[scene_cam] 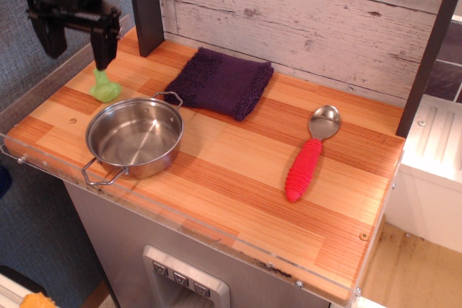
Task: Place the green vegetable on the purple cloth.
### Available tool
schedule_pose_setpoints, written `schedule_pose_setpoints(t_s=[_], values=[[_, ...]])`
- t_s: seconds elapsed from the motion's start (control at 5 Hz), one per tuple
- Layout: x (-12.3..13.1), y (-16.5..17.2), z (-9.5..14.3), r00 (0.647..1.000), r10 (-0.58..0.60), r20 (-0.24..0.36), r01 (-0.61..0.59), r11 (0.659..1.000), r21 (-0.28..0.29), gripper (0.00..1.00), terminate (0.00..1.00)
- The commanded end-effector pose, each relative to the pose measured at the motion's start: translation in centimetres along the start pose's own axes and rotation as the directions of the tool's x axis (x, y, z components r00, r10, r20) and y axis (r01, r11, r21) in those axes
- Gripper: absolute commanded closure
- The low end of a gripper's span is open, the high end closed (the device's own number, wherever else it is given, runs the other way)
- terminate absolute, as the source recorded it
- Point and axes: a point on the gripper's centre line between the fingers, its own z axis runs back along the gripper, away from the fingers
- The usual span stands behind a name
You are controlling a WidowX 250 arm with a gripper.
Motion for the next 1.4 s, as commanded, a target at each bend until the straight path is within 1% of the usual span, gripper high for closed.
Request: schedule_pose_setpoints(t_s=[0.0,0.2,0.4,0.6,0.8,1.0,1.2], values=[[1.1,0.6,-2.7,0.999,0.029,-0.039,-0.028,0.999,0.024,0.00,0.00],[1.7,0.5,-3.3,0.999,0.044,-0.026,-0.043,0.999,0.032,0.00,0.00],[2.3,0.5,-3.7,0.998,0.065,0.002,-0.065,0.997,0.039,0.00,0.00],[2.4,0.4,-4.2,0.997,0.078,-0.006,-0.078,0.996,0.038,0.00,0.00],[2.4,-0.1,-4.3,0.998,0.069,-0.008,-0.069,0.997,0.042,1.00,0.00],[2.3,-0.3,-3.6,0.998,0.059,0.017,-0.059,0.998,0.031,1.00,0.00],[2.9,-1.2,-0.1,0.992,0.042,0.117,-0.046,0.998,0.032,1.00,0.00]])
